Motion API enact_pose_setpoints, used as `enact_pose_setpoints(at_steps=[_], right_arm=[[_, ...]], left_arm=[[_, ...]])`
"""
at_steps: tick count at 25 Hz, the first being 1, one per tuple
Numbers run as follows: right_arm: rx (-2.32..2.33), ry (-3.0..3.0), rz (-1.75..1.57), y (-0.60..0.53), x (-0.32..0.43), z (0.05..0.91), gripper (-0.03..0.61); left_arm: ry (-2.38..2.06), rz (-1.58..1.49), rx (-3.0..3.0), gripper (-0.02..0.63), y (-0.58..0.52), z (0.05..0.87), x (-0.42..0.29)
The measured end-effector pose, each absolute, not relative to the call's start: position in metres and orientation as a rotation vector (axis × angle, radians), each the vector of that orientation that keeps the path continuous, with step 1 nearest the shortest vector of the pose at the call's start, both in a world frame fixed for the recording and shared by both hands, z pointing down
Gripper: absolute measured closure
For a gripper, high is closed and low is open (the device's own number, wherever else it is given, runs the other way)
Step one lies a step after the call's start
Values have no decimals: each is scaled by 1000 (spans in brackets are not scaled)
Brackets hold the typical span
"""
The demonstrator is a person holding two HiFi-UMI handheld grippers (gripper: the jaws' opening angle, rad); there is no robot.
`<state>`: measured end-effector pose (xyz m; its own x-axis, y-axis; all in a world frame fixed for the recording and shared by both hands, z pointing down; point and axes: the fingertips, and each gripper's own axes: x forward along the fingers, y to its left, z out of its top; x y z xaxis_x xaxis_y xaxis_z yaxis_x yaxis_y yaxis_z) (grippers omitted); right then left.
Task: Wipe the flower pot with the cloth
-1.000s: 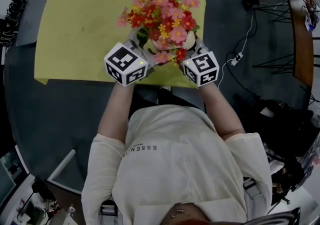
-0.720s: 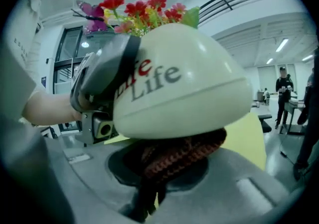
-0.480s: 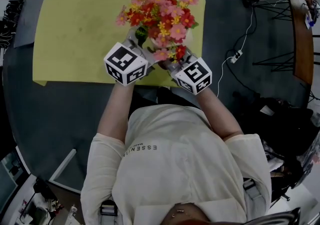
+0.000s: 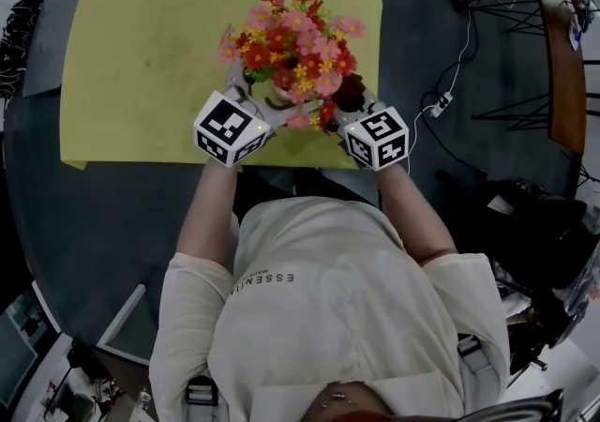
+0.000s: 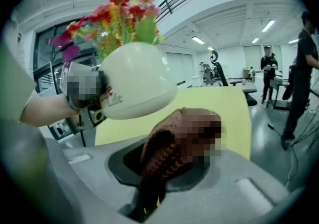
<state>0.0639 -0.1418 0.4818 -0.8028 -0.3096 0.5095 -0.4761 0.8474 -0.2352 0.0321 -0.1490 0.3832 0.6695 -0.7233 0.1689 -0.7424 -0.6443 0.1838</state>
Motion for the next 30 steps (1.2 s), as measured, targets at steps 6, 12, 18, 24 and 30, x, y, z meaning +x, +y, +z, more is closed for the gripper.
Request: enact_pose_setpoints(at_steps=[6, 12, 18, 24, 30], right_arm=[[780, -2493, 572, -184, 102, 488, 532], [789, -2471, 563, -189, 94, 503, 532], [746, -2417, 575, -182, 86, 534, 532], [719, -2425, 548, -188, 90, 543, 532], [707, -2416, 516, -190, 86, 547, 532]], left_arm=[[-1119, 306, 2753, 67, -136, 430, 35], [-1039, 466, 2783, 67, -123, 495, 30], [-1022, 463, 2765, 68, -124, 529, 18], [-1041, 508, 2734, 67, -125, 550, 22], [-1021, 454, 2693, 66, -128, 553, 15]])
